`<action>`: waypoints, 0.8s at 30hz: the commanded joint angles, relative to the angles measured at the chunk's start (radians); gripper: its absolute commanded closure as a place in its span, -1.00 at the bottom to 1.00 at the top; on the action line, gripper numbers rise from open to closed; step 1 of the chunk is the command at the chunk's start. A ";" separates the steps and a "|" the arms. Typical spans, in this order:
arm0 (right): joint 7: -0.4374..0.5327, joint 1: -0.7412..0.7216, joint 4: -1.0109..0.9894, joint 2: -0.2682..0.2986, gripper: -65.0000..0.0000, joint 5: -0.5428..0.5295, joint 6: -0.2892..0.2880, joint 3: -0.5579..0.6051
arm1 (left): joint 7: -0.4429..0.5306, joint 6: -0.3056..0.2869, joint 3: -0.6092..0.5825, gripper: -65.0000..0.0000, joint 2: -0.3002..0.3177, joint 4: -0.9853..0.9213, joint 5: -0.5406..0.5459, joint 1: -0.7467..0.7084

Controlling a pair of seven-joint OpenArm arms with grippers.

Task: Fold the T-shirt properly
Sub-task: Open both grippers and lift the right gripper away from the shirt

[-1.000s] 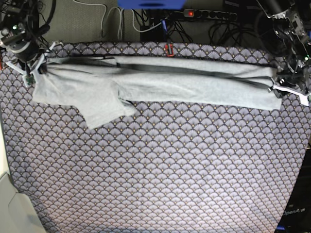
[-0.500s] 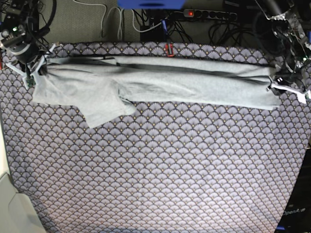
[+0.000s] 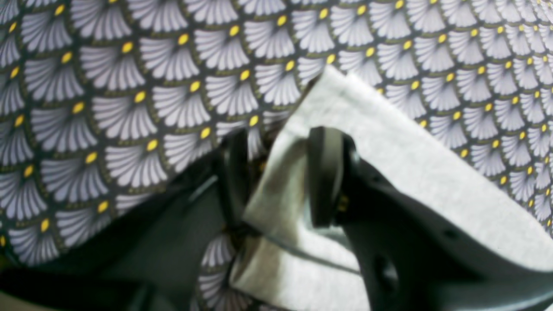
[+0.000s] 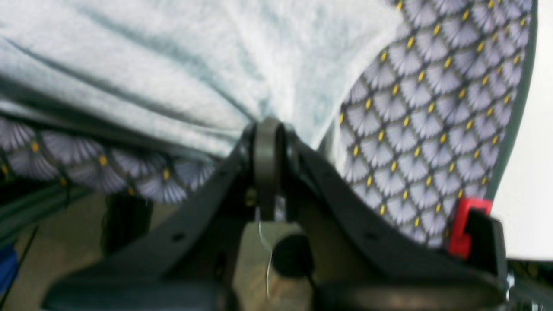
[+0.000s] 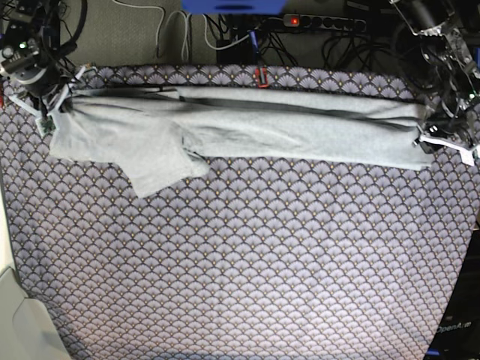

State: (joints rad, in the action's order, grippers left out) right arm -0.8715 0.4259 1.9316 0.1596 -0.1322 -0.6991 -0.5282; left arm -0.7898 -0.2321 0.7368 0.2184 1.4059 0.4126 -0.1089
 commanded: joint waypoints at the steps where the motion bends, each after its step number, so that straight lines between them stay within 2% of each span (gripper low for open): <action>1: -0.007 -0.019 0.015 0.015 0.87 -0.001 0.001 -0.010 | 0.016 -0.003 0.002 0.28 0.019 0.014 0.010 0.011; 5: -0.039 -0.037 0.013 0.011 0.71 0.001 0.001 -0.023 | 0.016 -0.003 0.002 0.28 0.019 0.014 0.010 0.022; 24: -0.044 -0.068 0.013 0.011 0.70 0.004 0.001 -0.020 | 0.016 -0.003 0.004 0.28 0.017 0.013 0.010 0.039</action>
State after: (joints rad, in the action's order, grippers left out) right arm -0.9314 0.3603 1.9301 0.1577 -0.1204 -0.6991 -0.5449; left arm -0.7898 -0.2321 0.7368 0.2184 1.4059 0.4126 -0.0830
